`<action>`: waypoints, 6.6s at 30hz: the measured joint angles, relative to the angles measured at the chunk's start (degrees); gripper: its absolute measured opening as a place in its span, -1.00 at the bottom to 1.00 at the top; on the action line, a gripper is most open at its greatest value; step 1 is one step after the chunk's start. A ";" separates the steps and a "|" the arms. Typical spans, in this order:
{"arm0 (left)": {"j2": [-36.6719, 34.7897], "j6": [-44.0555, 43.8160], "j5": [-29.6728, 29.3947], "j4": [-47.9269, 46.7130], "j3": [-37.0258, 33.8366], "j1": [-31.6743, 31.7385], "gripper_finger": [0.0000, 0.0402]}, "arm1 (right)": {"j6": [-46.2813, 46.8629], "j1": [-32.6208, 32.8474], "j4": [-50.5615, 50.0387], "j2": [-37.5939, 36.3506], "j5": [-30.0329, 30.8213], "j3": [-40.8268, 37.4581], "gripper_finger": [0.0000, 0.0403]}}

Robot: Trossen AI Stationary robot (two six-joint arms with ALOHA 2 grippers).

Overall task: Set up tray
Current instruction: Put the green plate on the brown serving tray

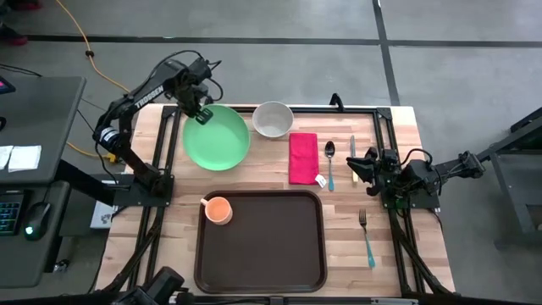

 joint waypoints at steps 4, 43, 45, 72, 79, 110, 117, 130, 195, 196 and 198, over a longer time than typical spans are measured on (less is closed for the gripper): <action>0.00 0.96 0.00 -4.25 3.91 -0.02 -0.93 | 0.00 0.01 0.00 0.00 0.02 0.01 -0.63; -0.90 0.88 9.45 -8.65 12.09 -10.52 -0.93 | -1.10 0.01 -0.02 0.00 0.94 0.01 -0.63; -0.90 0.21 10.18 -8.70 12.09 -11.98 -0.93 | -1.10 0.01 -0.27 0.00 0.94 0.00 -0.63; -0.90 -8.14 16.85 -6.87 16.24 -29.12 -0.93 | -2.17 0.00 -9.96 0.00 -4.64 0.05 -0.63; -0.90 -8.70 16.05 -7.18 18.03 -29.44 -0.93 | -2.17 0.00 -10.01 0.00 -4.66 0.07 -0.63; 0.11 -17.99 15.62 -2.38 18.04 -44.04 -0.93 | -2.17 0.01 -10.03 0.00 -4.64 0.05 -0.63; 1.18 -20.11 15.26 -1.35 18.01 -47.37 -0.93 | -2.15 0.00 -10.00 0.00 -4.64 0.04 -0.63; 3.99 -21.94 16.05 0.79 17.99 -51.12 -0.93 | -2.12 0.02 -9.97 0.02 -4.70 0.04 -0.63; 16.26 -22.43 21.02 6.23 17.92 -60.54 -0.94 | -1.51 0.00 -9.81 -0.07 -5.23 -0.02 -0.63; 16.49 -22.47 21.23 6.51 17.95 -60.69 -0.94 | -1.51 0.00 -9.81 -0.01 -5.23 -0.02 -0.63; 16.86 -21.56 20.64 6.10 17.91 -60.86 -0.94 | -1.51 0.00 -9.77 0.02 -5.23 -0.02 -0.63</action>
